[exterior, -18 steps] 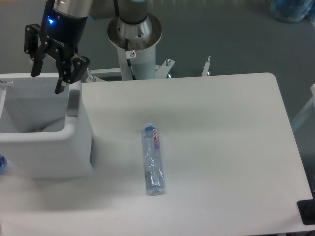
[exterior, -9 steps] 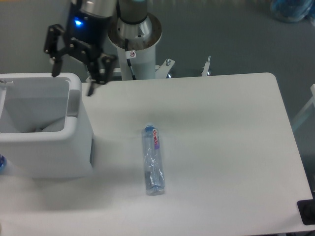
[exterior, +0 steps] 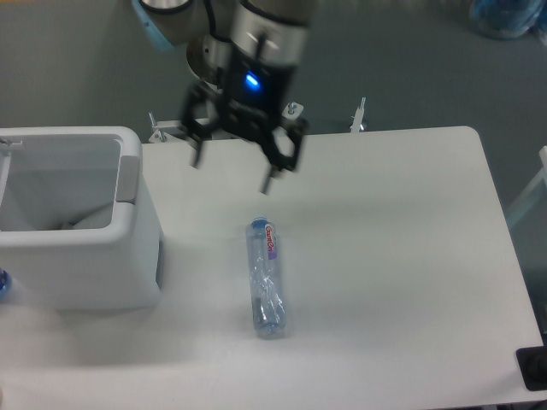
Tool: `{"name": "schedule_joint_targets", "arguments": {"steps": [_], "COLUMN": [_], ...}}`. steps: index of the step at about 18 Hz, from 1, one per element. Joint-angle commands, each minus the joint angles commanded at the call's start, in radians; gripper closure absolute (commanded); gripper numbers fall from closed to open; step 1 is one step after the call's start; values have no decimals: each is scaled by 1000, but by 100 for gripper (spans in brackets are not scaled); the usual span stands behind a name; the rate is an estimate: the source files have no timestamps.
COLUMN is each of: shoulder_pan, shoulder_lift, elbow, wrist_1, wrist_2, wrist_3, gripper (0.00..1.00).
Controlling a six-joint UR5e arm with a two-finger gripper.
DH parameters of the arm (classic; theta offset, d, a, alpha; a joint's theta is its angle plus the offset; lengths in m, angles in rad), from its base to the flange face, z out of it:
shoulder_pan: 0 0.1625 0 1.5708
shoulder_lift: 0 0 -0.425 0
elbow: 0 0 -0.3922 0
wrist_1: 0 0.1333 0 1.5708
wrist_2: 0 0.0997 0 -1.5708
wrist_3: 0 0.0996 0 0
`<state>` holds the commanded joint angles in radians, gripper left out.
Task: Place the trash in the trash can
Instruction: 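Move the gripper over the clear water bottle and lower it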
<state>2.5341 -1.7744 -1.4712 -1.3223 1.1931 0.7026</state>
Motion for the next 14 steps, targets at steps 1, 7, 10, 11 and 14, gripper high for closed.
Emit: {"name": "schedule_joint_targets", "arguments": {"steps": [1,7,10,11,14], "shoulder_pan": [-2,-6,-6,-9,-15], "shoulder_lift": [-35,-178,-230,-240,-278], "elbow": [11,49,68,71,89], "wrist_1": [-3,-5,-15,-15,-47], "wrist_2": [43,97,149,154,180], "wrist_3": [-3,-18,-20,-20,-35], "gripper": [0,0,0,0,0]}}
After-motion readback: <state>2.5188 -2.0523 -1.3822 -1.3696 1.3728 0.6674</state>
